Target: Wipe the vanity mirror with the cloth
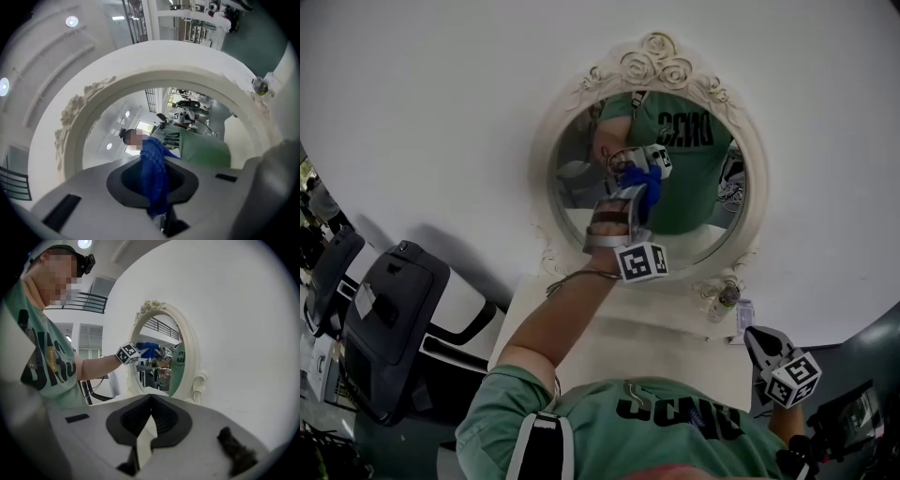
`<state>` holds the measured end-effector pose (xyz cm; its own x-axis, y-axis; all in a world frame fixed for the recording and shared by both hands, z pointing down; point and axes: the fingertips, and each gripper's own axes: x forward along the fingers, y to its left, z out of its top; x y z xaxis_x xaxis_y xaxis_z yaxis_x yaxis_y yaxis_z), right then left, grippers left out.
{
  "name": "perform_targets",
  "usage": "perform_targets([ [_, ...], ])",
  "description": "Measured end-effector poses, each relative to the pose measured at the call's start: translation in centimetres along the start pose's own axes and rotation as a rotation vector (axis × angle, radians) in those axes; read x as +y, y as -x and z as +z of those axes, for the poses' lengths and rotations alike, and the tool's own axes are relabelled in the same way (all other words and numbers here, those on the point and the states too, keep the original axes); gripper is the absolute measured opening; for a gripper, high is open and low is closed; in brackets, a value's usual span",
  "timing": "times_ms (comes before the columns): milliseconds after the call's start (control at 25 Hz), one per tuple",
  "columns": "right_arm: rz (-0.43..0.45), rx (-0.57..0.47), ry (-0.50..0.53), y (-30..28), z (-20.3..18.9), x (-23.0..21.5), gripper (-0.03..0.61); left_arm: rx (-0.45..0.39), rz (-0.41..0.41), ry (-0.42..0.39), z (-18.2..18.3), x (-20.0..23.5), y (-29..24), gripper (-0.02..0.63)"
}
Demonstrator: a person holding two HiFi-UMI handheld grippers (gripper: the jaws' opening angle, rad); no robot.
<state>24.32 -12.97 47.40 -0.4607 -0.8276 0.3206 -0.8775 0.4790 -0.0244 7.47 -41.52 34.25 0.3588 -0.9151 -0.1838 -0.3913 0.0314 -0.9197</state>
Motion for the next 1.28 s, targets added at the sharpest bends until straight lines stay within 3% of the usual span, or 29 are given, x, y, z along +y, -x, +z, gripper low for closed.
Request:
perform_targets([
  [360,-0.095,-0.010,-0.053,4.3,-2.2,-2.3,0.011,-0.259,-0.061,-0.091,17.9,-6.6,-1.7,0.051],
  [560,-0.125,-0.010,-0.078,5.7,-2.8,-3.0,0.011,-0.276,-0.075,-0.106,19.2,-8.0,-2.1,0.050],
  [680,-0.107,-0.021,-0.061,5.1,-2.3,-2.7,0.011,-0.307,-0.098,-0.075,19.0,-7.1,-1.6,0.051],
  [760,-0.083,-0.027,-0.038,4.1,-1.4,-1.8,0.012,-0.305,-0.084,-0.047,17.3,-5.7,-0.5,0.051],
  [880,-0.045,-0.018,-0.007,2.5,-0.3,-0.6,0.012,-0.237,-0.044,-0.003,11.1,-2.6,0.7,0.051],
  [1120,0.035,-0.007,0.039,-1.1,1.4,1.5,0.012,0.058,0.042,0.019,-7.9,3.1,2.7,0.051],
  [1280,0.078,0.001,0.060,-3.0,2.2,2.8,0.012,0.205,0.053,-0.013,-16.1,4.5,4.0,0.051],
])
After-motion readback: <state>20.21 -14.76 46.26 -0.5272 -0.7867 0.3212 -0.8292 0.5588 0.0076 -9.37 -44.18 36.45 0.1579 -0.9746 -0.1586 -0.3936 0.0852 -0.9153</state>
